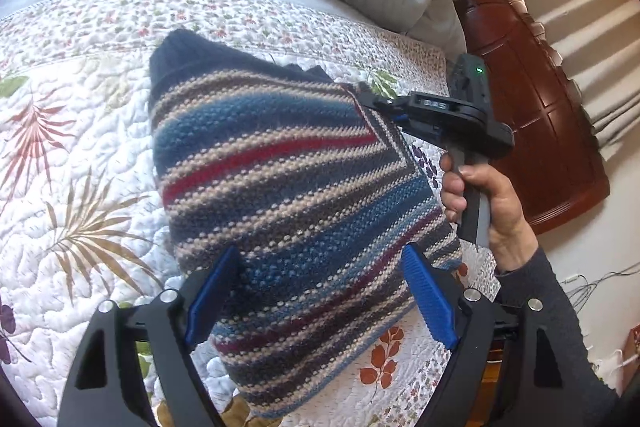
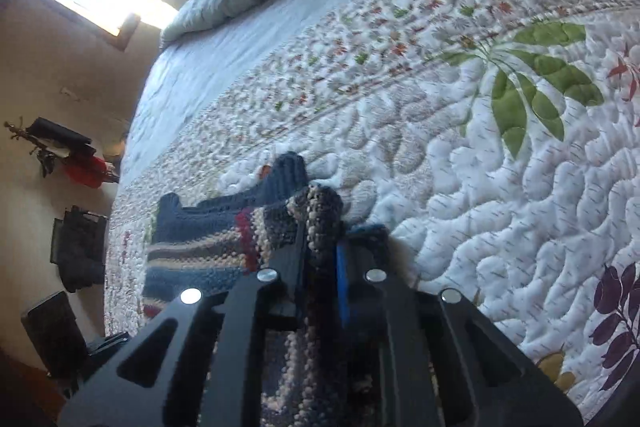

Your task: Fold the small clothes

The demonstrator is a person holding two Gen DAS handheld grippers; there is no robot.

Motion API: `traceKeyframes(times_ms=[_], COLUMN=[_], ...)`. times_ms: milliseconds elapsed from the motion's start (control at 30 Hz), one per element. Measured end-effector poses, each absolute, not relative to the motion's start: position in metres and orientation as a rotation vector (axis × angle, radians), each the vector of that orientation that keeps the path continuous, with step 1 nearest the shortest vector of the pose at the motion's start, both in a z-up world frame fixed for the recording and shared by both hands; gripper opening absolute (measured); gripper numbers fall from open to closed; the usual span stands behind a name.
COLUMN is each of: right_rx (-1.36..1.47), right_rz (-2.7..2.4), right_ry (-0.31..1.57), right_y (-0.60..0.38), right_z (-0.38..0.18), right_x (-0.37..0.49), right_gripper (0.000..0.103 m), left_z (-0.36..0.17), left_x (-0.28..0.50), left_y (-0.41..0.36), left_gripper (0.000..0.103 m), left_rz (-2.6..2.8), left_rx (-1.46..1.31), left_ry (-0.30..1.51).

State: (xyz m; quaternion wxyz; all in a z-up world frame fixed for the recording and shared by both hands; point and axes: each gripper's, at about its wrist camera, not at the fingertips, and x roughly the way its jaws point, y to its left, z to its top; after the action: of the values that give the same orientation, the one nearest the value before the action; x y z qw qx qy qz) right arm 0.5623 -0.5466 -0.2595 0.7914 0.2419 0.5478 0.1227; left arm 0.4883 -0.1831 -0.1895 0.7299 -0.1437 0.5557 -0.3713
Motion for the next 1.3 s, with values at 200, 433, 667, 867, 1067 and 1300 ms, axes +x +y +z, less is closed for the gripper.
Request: traceKeyframes(times_ms=[200,433,667,867,1067,1300], right_rx=[0.501,0.318,0.373,0.39,0.355,0.39], right_rz=[0.273,0.355,0.269,0.269,0.241,0.252], right_ry=[1.158,1.052,1.186,1.148,1.091,1.122], right_y=[-0.55,-0.531,-0.537,-0.534,-0.531,-0.524], right_z=[-0.246,-0.19,-0.249,-0.21,-0.186,-0.219], right_x=[0.555,0.475,0.458,0.431,0.376,0.345], right_gripper=[0.025,0.025,0.022,0.034,0.048,0.045], left_z=[-0.186,-0.139,-0.123,-0.108,-0.103,-0.137], left_x=[0.483,0.431,0.4,0.378,0.365,0.384], left_y=[-0.197,-0.225,-0.229,-0.214,-0.196,-0.14], left_gripper=[0.087,0.087,0.087,0.087,0.087,0.09], left_rz=[-0.751,-0.56,-0.525,-0.526,-0.546,-0.615], left_rx=[-0.26,0.114,0.198,0.192,0.151,-0.152], left_ry=[1.222,1.019,0.924,0.891,0.917,1.104])
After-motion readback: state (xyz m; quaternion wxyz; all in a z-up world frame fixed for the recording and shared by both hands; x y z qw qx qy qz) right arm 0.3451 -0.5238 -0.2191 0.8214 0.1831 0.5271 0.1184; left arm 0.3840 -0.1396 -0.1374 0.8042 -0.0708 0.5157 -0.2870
